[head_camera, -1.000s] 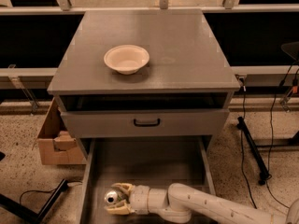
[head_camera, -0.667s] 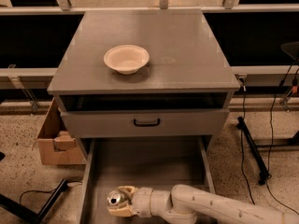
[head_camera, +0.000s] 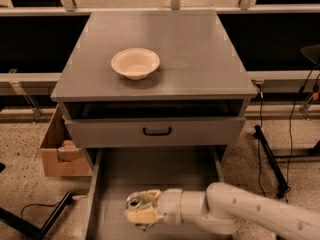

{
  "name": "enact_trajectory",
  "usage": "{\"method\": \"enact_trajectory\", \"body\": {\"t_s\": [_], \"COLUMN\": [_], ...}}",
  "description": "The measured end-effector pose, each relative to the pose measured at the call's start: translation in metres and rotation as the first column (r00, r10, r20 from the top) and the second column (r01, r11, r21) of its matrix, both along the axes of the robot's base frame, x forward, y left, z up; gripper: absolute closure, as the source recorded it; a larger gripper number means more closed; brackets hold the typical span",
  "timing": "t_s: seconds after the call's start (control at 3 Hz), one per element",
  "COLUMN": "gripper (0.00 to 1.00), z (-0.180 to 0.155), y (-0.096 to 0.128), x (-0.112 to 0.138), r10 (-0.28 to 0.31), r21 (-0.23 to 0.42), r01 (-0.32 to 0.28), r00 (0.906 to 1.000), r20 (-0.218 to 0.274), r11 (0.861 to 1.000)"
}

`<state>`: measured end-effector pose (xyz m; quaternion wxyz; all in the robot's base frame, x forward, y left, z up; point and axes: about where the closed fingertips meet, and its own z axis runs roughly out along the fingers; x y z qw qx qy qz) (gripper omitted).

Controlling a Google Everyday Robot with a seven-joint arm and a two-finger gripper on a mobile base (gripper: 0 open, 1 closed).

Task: Pick 7up can from middle drawer and place on counter

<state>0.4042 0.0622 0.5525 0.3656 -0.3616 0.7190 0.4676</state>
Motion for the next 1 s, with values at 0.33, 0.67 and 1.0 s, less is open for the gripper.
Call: {"method": "enact_trajectory", "body": {"t_s": [0.33,0.67,1.0], "gripper": [1.00,1.00,1.00], "z": [0.123,0.226,0.338], "y": [-0.054,-0.088,-0.129], "x": [0.048,0.096,0.132], "r10": [-0.073,-0.129,-0.223], "r21": [0.054,0.072,0.114], "r01": [0.075,0.130,0.216], "r00": [0.9960,0.9915,0.9732], "r20": [-0.052,-0.012,0.054], "r11": [0.996,0.989,0.970]}}
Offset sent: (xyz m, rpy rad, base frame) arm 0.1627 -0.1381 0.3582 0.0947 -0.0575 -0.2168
